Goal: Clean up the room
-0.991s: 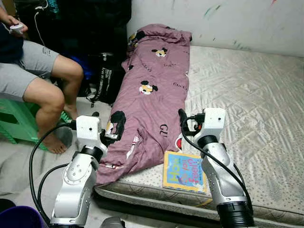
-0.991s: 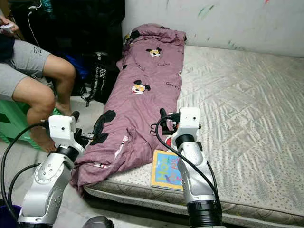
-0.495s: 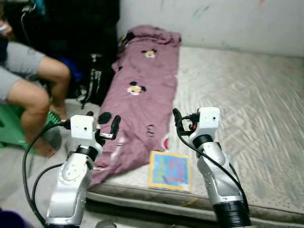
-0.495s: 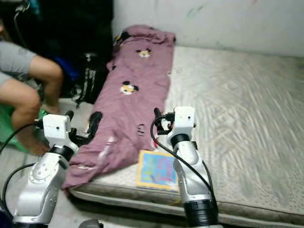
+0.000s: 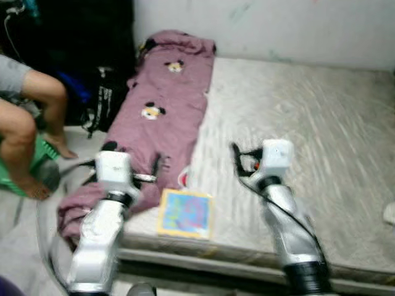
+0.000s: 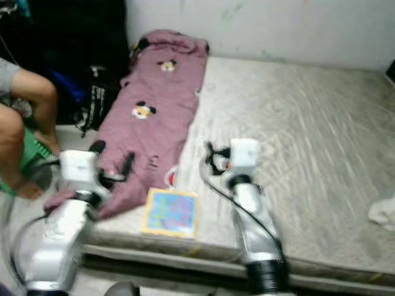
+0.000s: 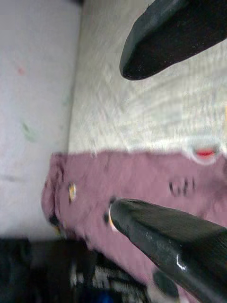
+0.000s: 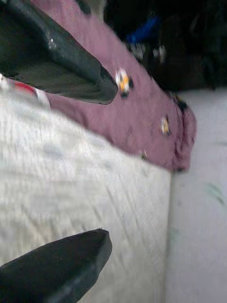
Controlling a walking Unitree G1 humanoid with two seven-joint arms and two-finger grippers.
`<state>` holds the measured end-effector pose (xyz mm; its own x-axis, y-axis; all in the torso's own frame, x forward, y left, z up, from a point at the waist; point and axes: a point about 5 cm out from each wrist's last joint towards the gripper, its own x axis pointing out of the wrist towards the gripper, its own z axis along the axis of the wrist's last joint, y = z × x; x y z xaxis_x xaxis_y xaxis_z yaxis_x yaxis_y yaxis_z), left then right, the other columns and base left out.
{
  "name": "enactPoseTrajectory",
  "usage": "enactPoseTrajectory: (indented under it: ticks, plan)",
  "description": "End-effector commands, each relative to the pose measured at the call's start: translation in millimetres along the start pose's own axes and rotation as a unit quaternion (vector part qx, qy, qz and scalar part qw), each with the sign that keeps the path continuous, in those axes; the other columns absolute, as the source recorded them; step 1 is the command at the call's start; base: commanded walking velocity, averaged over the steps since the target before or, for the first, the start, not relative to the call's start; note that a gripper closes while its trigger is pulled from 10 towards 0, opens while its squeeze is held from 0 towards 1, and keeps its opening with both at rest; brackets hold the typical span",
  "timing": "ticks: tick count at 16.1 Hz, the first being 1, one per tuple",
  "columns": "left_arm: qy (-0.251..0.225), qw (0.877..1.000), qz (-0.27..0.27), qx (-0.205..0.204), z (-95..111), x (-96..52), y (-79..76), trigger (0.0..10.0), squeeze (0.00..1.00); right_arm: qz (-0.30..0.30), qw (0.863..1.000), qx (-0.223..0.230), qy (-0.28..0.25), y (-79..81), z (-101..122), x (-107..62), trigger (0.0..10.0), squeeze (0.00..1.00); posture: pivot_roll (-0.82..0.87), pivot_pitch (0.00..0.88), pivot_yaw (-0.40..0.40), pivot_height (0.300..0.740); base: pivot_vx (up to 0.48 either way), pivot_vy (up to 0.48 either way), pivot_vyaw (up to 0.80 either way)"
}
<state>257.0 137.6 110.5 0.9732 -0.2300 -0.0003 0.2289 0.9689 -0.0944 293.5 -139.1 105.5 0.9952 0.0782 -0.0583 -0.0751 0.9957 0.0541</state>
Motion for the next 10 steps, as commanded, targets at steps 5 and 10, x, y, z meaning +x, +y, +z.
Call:
enactPoseTrajectory:
  ticks: [5,10]
  plan:
    - [-0.006,1.000,0.013,0.016,4.7,-1.0,9.0,10.0,0.00,0.008,1.000,0.006,-0.008,7.2,4.4,2.5,10.0,0.00,0.04,0.000,-0.026,0.740,0.000,-0.061,0.00]
    - [-0.011,1.000,0.014,0.003,5.6,-1.1,10.0,10.0,0.00,0.006,1.000,0.007,-0.007,6.5,4.2,2.7,10.0,0.00,0.04,0.000,-0.029,0.740,0.000,0.000,0.00]
